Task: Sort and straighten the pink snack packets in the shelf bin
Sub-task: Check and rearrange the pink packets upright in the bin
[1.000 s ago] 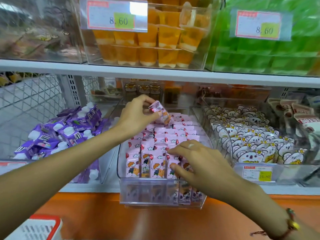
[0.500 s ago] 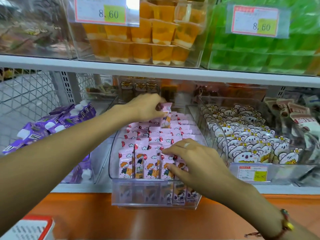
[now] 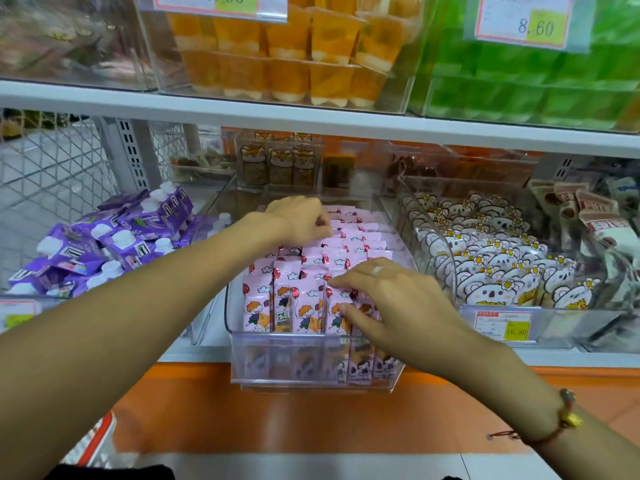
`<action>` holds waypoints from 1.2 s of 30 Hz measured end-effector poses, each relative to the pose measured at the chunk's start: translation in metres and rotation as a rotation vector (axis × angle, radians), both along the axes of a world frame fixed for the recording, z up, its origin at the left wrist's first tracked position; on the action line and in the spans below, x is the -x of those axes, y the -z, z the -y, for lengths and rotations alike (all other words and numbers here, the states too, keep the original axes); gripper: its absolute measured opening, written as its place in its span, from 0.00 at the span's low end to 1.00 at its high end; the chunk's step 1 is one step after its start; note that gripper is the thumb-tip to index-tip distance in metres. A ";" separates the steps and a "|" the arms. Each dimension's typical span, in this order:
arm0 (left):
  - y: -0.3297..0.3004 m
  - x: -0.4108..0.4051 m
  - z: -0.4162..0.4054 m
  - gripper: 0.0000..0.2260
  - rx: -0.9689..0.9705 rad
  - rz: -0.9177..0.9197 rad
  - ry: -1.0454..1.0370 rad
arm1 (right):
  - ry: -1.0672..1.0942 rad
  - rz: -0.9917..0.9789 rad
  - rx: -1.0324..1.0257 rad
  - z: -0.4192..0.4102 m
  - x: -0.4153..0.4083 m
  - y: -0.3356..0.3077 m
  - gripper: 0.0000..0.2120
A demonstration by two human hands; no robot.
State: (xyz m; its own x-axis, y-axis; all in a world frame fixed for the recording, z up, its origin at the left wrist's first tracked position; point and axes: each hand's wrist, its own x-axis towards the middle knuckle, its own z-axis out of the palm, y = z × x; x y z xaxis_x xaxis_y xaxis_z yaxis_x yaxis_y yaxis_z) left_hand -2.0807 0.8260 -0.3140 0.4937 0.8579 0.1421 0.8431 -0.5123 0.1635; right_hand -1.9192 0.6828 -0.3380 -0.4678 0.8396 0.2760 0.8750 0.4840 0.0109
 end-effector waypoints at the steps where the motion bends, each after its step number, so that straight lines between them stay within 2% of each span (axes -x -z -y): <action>1: -0.002 0.000 0.002 0.11 -0.031 0.046 0.000 | -0.006 -0.007 0.000 0.001 0.000 0.000 0.17; 4: -0.006 0.003 0.008 0.08 -0.140 0.152 0.015 | 0.004 -0.031 -0.046 0.004 -0.001 -0.003 0.14; 9: 0.002 0.000 0.015 0.10 -0.097 0.025 0.093 | 0.066 -0.006 -0.076 0.007 -0.001 -0.002 0.15; 14: -0.004 0.000 0.016 0.06 0.047 0.147 0.084 | 0.086 -0.038 -0.073 0.009 0.000 -0.002 0.15; 17: -0.006 0.000 0.019 0.02 0.083 0.408 -0.003 | 0.082 -0.057 -0.069 0.008 -0.001 -0.002 0.16; 20: -0.012 0.000 0.024 0.10 0.158 0.794 -0.147 | 0.072 -0.057 -0.072 0.007 -0.001 -0.001 0.16; 22: -0.016 -0.001 0.034 0.12 0.165 1.050 -0.195 | 0.067 -0.055 -0.069 0.006 0.000 -0.001 0.16; 27: -0.018 0.009 0.079 0.03 -0.101 1.411 -0.224 | 0.048 -0.055 -0.092 0.004 -0.001 -0.004 0.16; 29: -0.016 0.017 0.099 0.02 -0.155 1.499 -0.224 | 0.046 -0.141 -0.123 0.003 0.001 -0.008 0.15; 32: -0.010 0.030 0.126 0.01 -0.176 1.531 -0.199 | 0.025 -0.482 -0.160 0.005 0.010 -0.016 0.13; 34: -0.006 0.033 0.138 0.01 -0.128 1.501 -0.168 | -0.040 -0.699 -0.028 0.006 0.020 -0.018 0.16; 36: -0.003 0.031 0.144 0.02 -0.058 1.467 -0.136 | -0.100 -0.831 0.195 0.007 0.033 -0.018 0.20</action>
